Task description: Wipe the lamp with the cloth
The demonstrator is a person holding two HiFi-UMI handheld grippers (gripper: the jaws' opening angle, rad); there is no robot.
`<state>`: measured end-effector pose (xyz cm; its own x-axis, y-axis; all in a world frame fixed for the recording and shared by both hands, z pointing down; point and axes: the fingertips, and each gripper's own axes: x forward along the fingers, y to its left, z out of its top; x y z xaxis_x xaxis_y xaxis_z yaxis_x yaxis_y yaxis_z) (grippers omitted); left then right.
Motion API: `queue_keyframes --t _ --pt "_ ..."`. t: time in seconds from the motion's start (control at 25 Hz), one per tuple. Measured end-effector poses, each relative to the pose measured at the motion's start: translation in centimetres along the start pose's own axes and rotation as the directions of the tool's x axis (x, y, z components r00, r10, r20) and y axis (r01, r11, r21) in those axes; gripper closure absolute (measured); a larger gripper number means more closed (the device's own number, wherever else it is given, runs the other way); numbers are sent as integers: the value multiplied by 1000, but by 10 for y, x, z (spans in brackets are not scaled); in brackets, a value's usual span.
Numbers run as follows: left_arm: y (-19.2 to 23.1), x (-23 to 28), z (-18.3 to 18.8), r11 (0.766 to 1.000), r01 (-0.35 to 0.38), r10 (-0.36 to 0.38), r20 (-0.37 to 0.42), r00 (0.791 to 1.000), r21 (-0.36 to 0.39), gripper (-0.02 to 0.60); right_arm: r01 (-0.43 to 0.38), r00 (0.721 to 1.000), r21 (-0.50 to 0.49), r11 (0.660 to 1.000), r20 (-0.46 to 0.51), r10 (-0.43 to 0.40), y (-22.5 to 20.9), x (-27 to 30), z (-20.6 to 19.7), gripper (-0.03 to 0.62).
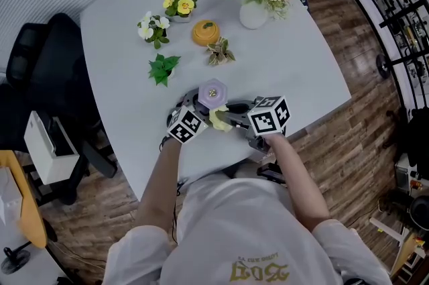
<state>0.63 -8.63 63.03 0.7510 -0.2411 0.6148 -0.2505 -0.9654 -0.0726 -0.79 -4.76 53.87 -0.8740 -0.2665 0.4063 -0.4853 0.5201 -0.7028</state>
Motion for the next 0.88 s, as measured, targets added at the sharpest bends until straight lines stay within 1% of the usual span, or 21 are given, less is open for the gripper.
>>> queue_keyframes --t 0.44,0.88 --pt "0 0 0 1000 -1 1 2 1000 0 282 32 999 2 999 -24 -32 -8 5 -2 542" --pt "0 0 0 1000 -1 1 1 1000 1 282 48 996 -24 999 -70 -50 -17 11 -1 541"
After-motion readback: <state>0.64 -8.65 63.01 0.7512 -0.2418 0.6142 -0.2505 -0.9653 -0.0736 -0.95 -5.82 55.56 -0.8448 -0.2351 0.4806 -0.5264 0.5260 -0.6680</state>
